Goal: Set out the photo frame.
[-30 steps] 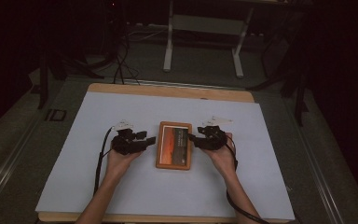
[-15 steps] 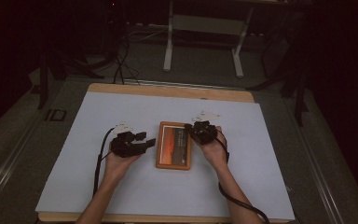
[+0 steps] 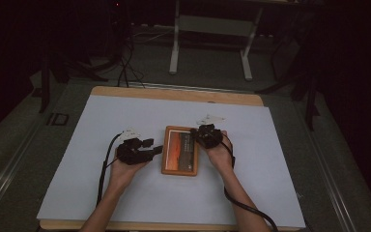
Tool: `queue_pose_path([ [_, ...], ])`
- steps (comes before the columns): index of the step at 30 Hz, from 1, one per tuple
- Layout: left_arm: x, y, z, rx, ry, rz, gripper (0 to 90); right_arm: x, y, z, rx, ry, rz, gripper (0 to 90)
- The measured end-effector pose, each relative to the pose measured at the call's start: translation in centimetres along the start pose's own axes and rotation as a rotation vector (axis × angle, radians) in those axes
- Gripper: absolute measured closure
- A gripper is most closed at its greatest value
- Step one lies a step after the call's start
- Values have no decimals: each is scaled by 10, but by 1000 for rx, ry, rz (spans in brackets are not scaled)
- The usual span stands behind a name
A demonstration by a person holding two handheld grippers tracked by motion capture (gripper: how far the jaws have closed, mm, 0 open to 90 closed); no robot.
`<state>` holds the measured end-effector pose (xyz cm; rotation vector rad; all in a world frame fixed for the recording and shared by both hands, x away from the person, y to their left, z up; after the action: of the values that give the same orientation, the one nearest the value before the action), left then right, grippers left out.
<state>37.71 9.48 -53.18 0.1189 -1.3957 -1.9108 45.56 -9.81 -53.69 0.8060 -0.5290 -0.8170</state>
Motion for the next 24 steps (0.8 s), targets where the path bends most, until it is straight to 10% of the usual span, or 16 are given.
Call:
queue_pose_path([
  [24,10,2,-4,8,-3,20,380,17,-10,-4,-15,9,-92,900],
])
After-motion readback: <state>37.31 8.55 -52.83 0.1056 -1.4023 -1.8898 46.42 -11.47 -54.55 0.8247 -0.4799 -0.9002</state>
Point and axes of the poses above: each handheld gripper's, and its own axes: z roughly backward along the jaws, y roughly out of its top, x roughly to its right, the point moved 7 cm from there along -z, roughly forward along the jaws, and after that the axes turned 8 degrees about -y, right-handed, at the moved point
